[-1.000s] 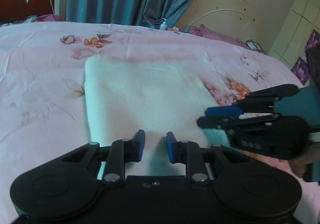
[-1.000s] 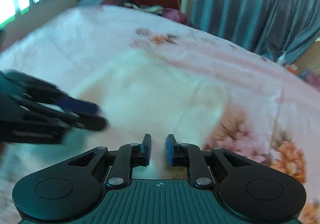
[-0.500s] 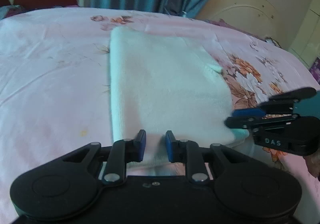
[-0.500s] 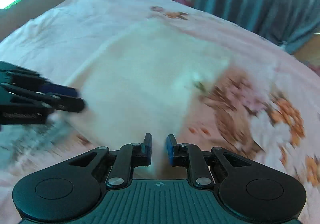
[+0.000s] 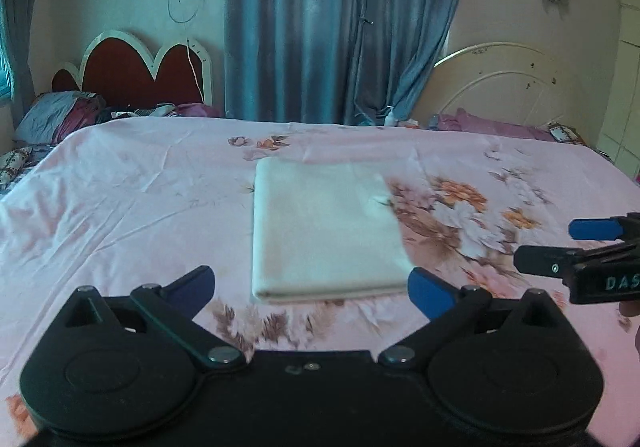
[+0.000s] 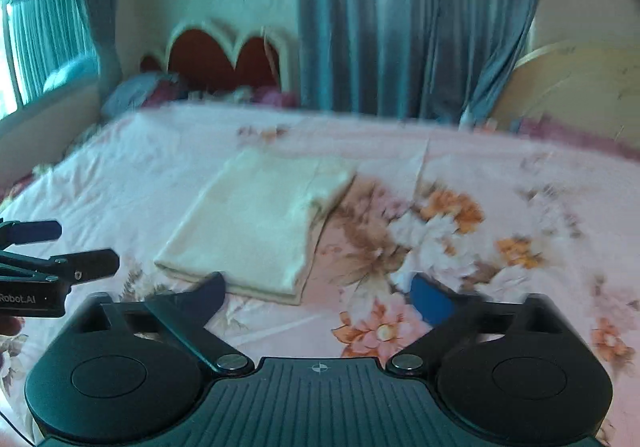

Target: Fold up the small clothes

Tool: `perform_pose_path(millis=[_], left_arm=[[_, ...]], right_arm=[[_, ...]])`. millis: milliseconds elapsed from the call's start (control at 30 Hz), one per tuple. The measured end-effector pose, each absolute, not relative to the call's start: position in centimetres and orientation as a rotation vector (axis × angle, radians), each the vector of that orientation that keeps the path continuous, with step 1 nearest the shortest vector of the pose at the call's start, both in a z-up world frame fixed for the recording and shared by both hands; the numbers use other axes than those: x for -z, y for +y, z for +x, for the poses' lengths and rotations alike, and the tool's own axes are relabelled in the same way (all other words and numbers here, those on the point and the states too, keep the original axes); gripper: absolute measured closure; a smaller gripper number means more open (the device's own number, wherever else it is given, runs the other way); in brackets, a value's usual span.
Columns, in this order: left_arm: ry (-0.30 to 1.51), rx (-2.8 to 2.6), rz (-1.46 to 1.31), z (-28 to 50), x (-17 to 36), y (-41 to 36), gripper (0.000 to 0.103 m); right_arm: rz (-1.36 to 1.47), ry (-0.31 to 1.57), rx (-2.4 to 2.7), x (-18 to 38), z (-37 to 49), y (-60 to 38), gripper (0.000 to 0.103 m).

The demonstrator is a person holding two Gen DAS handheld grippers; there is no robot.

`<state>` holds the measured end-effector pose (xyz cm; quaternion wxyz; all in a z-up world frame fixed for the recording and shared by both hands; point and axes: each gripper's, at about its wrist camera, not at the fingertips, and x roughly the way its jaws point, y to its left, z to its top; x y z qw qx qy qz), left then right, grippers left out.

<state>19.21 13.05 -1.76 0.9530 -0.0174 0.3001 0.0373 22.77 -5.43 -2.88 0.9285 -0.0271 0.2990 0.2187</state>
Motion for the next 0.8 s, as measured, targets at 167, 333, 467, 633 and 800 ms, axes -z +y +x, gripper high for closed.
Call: perform_pose_path(millis=[167, 333, 467, 633, 800], left_arm=[[0.596, -0.088, -0.037, 14.8, -0.7, 12.1, 0.000], [0.581, -0.087, -0.019, 11.2, -1.7, 11.1, 0.000], [0.577, -0.084, -0.030, 8.5, -2.1, 10.6, 0.000], [0.571, -0.088, -0.027, 6.4, -2.6, 10.5, 0.000], [0.556, -0.085, -0.009, 4.9, -3.1, 10.4, 0.000]], right_arm=[[-0.024, 0.621, -0.413, 1.0, 17.4, -6.5, 0.000], [-0.011, 0.628, -0.405, -0.1, 13.6, -6.6, 0.000], [-0.012, 0.622, -0.415, -0.9, 11.0, -6.5, 0.000], [-0.004, 0.618, -0.404, -1.4, 8.5, -6.9, 0.000], [0.011, 0.617, -0.399, -1.6, 6.9, -7.1, 0.000]])
